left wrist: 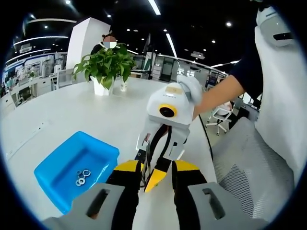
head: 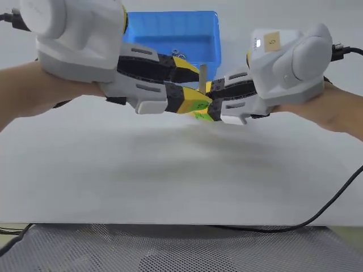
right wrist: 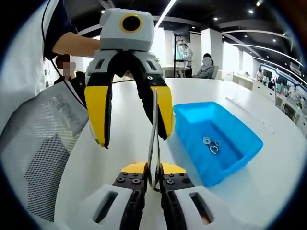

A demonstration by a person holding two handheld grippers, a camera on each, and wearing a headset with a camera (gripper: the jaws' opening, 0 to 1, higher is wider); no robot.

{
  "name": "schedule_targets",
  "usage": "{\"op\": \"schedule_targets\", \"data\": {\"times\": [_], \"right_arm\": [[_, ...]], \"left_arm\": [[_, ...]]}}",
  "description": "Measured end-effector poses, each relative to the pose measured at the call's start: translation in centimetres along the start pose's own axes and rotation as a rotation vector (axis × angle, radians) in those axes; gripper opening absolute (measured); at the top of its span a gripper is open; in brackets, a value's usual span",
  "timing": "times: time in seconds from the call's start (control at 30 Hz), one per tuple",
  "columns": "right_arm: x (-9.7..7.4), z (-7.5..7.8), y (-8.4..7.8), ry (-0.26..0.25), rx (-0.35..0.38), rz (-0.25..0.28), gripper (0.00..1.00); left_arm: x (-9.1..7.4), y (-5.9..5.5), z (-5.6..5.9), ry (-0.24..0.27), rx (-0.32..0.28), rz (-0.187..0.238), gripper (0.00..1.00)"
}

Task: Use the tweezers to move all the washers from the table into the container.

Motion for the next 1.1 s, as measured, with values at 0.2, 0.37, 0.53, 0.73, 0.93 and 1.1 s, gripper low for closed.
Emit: {"op": "schedule_targets", "data": {"times": [0.2, 0.37, 0.53, 0.73, 0.93, 1.1], "right_arm": [[0.2, -0.1, -0.2, -0.004, 0.004, 0.004, 0.10], [0.5, -0.4, -0.2, 0.007, -0.011, 0.026, 0.10], [0.6, -0.4, -0.2, 0.026, -0.023, 0.020, 0.10], [0.8, -0.4, -0.2, 0.039, -0.036, 0.017, 0.10], [0.9, -0.6, -0.3, 0.052, -0.063, -0.018, 0.12], [0.8, -0.6, -0.3, 0.053, -0.058, -0.043, 0.13]], "left_arm": [[-0.3, -0.1, -0.1, 0.042, 0.015, -0.001, 0.29], [1.1, -0.1, 0.0, 0.018, 0.031, 0.012, 0.22], [0.9, 0.0, 0.1, 0.009, 0.043, 0.005, 0.14], [0.5, 0.3, 0.3, -0.003, 0.089, -0.009, 0.08], [0.8, 0.2, 0.3, -0.026, 0.185, -0.048, 0.06], [0.9, 0.4, 0.4, -0.036, 0.213, -0.073, 0.06]]}}
Point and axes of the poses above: the centre of the closed fingertips' face, and the gripper's own axes: x roughly forward along the fingers, z roughly to its right, y roughly out of its top, the point moved 9 cm from there along -x, roughly backward along the fingers, and after that the axes turned 15 degrees about z, right-handed, at the moved point
